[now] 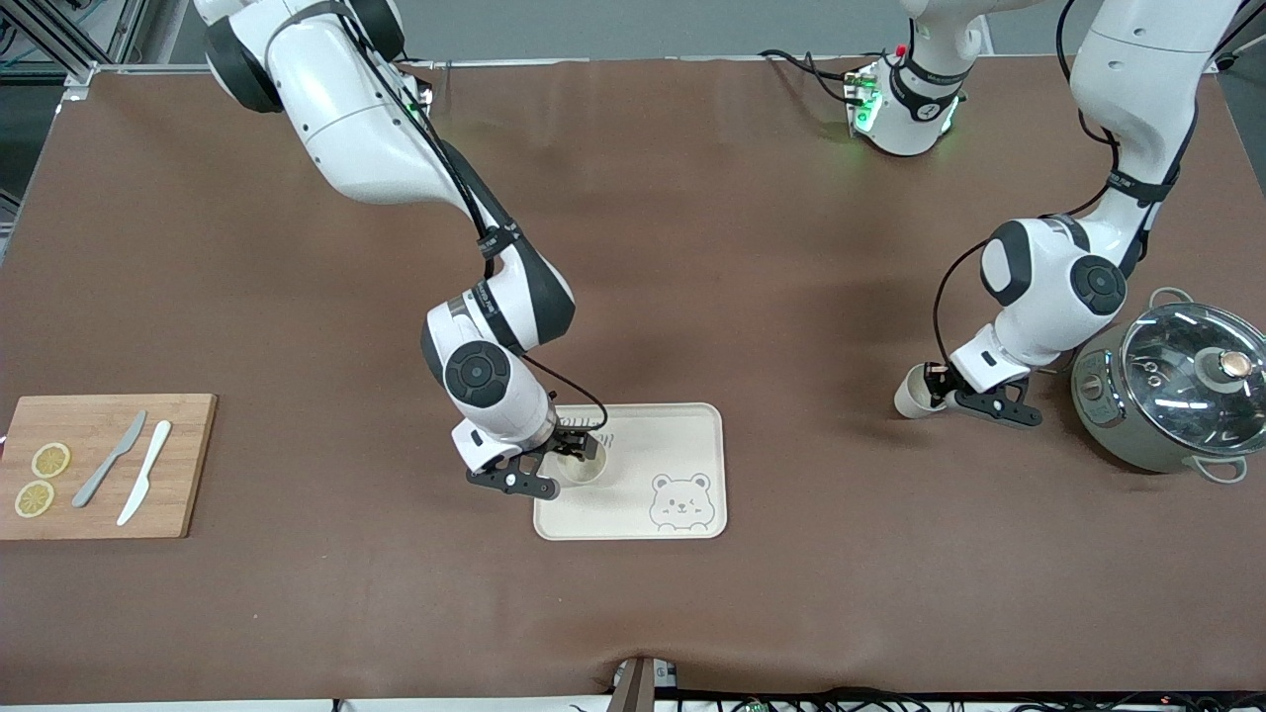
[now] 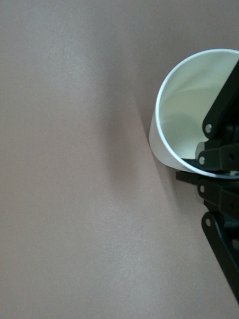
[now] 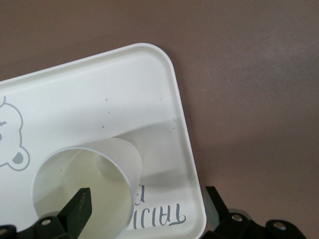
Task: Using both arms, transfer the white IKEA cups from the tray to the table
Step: 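Set the cup beside the pot while the right gripper grasps the other cup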
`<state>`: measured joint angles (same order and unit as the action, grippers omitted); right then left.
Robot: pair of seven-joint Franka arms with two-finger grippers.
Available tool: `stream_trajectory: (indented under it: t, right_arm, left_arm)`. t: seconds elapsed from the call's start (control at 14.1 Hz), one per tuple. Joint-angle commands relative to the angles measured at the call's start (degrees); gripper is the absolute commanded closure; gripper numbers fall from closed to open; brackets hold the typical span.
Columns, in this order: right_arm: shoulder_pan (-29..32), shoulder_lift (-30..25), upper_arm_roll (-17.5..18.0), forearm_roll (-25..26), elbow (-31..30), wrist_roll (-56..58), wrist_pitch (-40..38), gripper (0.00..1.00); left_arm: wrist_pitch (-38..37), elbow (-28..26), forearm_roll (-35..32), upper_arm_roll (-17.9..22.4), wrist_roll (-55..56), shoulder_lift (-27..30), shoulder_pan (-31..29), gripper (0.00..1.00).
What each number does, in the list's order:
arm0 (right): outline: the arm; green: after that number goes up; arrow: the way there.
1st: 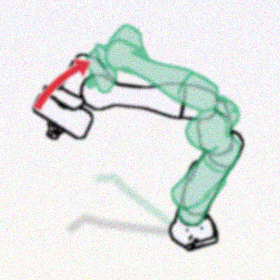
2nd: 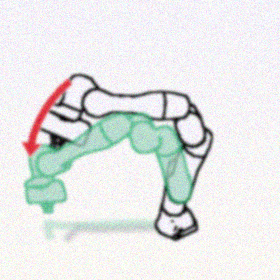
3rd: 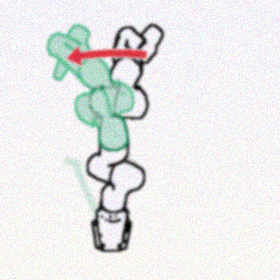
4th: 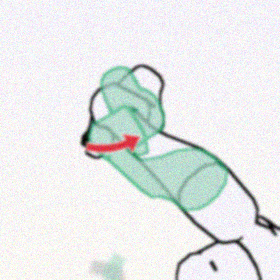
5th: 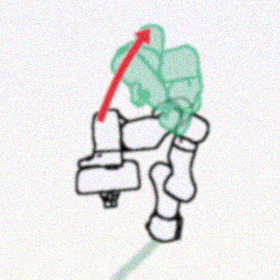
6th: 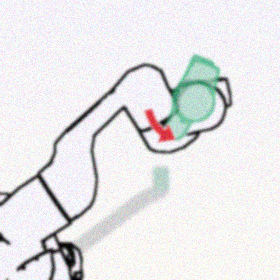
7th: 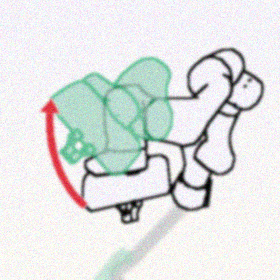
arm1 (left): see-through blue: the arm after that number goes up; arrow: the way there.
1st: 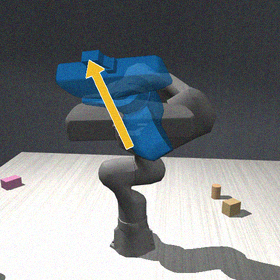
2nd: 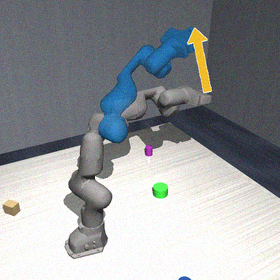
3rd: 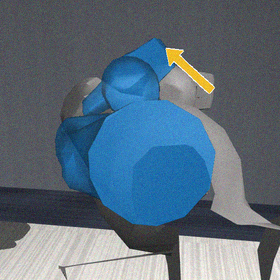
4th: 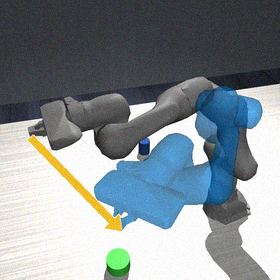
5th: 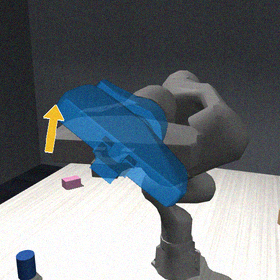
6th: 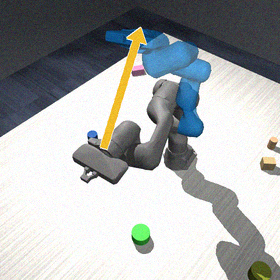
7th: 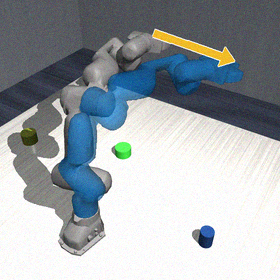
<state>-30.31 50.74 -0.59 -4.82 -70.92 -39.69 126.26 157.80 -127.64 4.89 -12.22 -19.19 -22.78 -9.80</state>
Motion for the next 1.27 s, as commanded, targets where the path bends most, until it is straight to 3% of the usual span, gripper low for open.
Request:
stream_trajectory:
  t: [0.0, 0.28, 0.42, 0.57, 0.71, 0.85, 1.2]
  right_arm:
    - [-0.54, 1.9, -0.38, -0.54, 1.92, -1.18, 0.21, 0.0]
    - [-0.8, 2.69, -0.38, -0.54, 1.84, -1.17, 3.02, 0.0]
    - [-0.98, 2.69, -0.38, -0.54, 1.84, -1.09, 3.11, 0.0]
    - [-0.98, 2.78, -0.38, -0.54, 1.84, -1.09, 3.11, 0.0]
    - [-0.98, 2.78, -0.38, -0.54, 1.84, -1.0, 3.11, 0.03]
    - [-0.98, 2.69, -0.38, -0.54, 1.84, -1.09, 3.11, 0.37]
    - [-0.98, 2.69, -0.38, -0.54, 1.84, -1.0, 3.02, 0.71]
  left_arm:
    - [1.28, 0.2, -1.45, 0.26, 0.3, 0.01, 0.57, 0.01]
    - [-0.37, 0.55, -3.04, 0.26, 2.66, 3.69, 0.31, 0.0]
    - [-10.87, 3.69, -3.04, 0.26, 3.28, 7.64, 0.22, 0.0]
    - [-24.93, 11.32, -3.65, 0.26, 4.95, 9.15, 0.22, 0.0]
    - [-33.49, 19.93, -7.06, -0.17, 8.62, 8.11, 0.31, 0.0]
    - [-36.58, 26.8, -7.96, -0.27, 12.15, 5.91, 0.83, 0.0]
    - [-48.34, 43.58, -8.75, 0.17, 18.14, 0.99, 3.82, 0.0]
